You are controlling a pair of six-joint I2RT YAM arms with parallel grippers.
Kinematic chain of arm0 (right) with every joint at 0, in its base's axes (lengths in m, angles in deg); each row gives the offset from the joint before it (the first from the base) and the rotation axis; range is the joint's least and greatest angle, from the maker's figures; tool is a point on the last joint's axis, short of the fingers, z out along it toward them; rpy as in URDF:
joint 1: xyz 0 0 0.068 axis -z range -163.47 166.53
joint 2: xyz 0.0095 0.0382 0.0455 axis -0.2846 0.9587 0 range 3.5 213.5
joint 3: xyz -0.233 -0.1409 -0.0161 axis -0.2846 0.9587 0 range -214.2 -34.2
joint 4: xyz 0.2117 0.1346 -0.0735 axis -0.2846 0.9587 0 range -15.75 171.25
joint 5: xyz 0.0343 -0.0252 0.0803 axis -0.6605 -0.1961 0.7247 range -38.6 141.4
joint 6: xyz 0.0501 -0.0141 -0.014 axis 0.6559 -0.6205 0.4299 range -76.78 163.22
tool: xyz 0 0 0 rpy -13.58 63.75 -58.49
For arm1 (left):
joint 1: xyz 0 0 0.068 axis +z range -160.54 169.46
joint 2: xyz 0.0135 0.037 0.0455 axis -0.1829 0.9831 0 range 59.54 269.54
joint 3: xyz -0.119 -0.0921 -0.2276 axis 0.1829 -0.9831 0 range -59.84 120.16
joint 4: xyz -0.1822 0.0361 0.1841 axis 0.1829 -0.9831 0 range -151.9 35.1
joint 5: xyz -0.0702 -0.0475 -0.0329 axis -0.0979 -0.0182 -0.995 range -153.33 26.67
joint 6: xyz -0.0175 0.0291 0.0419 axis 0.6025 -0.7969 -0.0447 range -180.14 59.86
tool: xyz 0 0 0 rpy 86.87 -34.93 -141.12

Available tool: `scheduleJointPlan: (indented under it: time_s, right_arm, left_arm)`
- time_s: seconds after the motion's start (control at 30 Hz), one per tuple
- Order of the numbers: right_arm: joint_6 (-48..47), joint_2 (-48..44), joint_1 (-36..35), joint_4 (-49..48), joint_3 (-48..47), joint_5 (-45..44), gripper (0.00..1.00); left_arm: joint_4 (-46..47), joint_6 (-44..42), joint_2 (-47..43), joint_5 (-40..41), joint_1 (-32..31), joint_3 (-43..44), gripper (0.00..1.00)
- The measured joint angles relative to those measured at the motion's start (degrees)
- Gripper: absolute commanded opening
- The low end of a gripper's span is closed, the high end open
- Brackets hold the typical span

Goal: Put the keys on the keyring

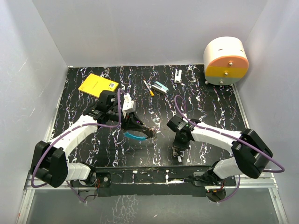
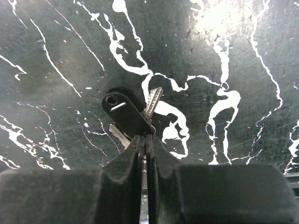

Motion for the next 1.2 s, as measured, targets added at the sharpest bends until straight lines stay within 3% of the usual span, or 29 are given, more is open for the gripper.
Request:
scheduleJointPlan:
  time_s: [0.3,0.6,0.83,1.0,1.2]
  right_arm:
    - [-0.28,-2.16,0.0,1.84,-0.57,-0.55,0.08]
    - [-1.51,-15.8,0.0,3.02,-2.32,0.48,0.08]
    - [-1.79,-25.14,0.0,-3.37,-2.34,4.09,0.08]
    - [-1.53,-26.58,0.0,-5.97,-3.61,5.88,0.08]
    - [2.27,-23.67,-0.02,-8.76,-6.08,5.25,0.08]
  left_arm:
    - [0.0,-0.13,0.0,0.0,0.0,0.0,0.0]
    - [-1.79,-1.44,0.0,-0.04,-0.17,0.02,0.0]
    - [-4.44,-2.08,0.0,-1.46,-1.42,0.26,0.0]
    - [-5.38,-2.51,0.0,-1.86,-1.97,0.33,0.0]
    - [0.81,6.95,0.0,-0.28,-2.45,0.28,0.0]
